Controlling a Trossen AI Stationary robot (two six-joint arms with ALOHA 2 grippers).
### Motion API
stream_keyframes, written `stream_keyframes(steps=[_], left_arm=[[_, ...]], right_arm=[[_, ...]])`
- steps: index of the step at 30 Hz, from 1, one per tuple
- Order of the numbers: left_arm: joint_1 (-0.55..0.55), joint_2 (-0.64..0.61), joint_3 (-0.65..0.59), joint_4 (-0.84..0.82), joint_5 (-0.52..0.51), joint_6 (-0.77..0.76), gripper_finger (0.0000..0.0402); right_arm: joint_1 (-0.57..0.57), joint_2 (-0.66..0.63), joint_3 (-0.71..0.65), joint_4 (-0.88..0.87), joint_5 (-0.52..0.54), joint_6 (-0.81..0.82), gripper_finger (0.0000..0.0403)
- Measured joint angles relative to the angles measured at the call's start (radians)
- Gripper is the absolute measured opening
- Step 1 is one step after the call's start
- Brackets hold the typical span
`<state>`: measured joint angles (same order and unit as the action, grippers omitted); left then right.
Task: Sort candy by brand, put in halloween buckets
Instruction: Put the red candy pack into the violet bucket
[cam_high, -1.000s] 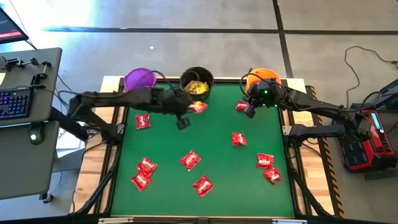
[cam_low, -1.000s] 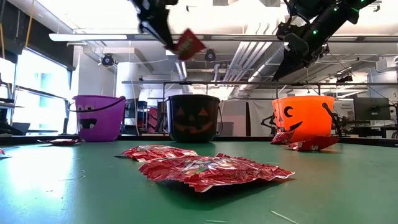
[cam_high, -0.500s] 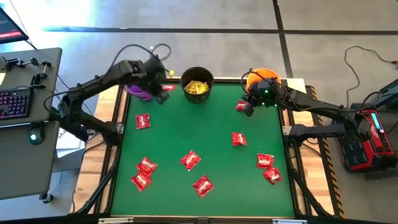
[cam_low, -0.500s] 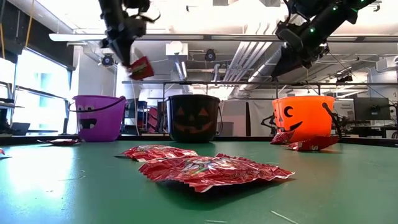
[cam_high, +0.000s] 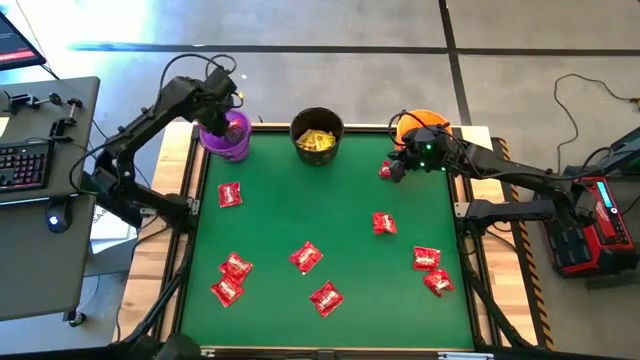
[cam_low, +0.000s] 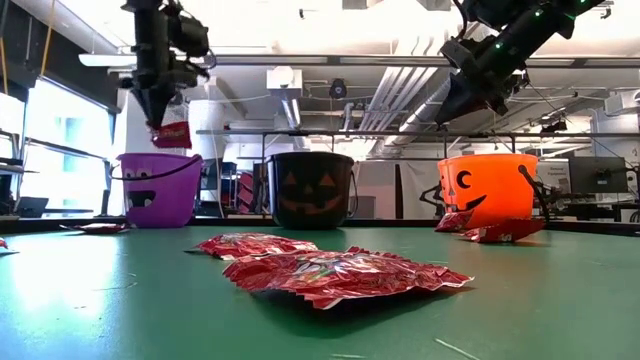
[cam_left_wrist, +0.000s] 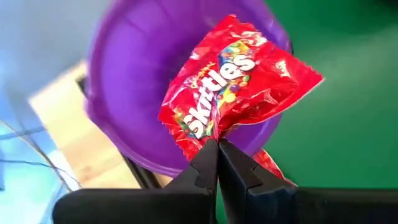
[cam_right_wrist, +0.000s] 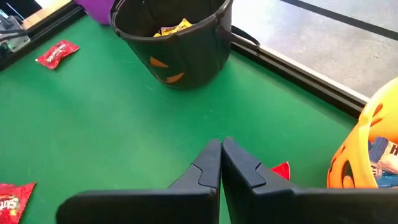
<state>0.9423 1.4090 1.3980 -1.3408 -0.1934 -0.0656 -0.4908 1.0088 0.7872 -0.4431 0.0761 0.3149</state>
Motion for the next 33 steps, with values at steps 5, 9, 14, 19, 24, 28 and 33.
stream_keyframes(steps=[5,9,14,19,24,28,33], left_arm=[[0.044,0.000,-0.083,0.015,0.079,0.015,0.0000],[0.046,0.001,-0.178,0.083,0.078,-0.007,0.0000],[0.039,0.002,-0.270,0.162,0.056,-0.033,0.0000],[0.037,0.002,-0.278,0.216,0.034,-0.056,0.0004],[0.037,0.001,-0.278,0.244,0.022,0.010,0.0036],[0.037,0.001,-0.278,0.242,0.019,0.040,0.0077],[0.000,-0.054,-0.278,0.239,0.019,0.102,0.0119]], right_arm=[[0.000,0.000,0.000,0.001,0.013,-0.035,0.0000],[0.000,0.000,0.000,0.001,0.030,-0.093,0.0000],[0.000,0.000,0.000,0.004,0.030,-0.135,0.0000],[0.000,0.000,0.000,0.004,0.030,-0.160,0.0000],[0.000,0.000,0.000,0.003,0.030,-0.162,0.0000],[0.000,0.000,0.000,0.005,0.029,-0.158,0.0000],[0.000,0.000,0.000,0.008,0.029,-0.156,0.0000]])
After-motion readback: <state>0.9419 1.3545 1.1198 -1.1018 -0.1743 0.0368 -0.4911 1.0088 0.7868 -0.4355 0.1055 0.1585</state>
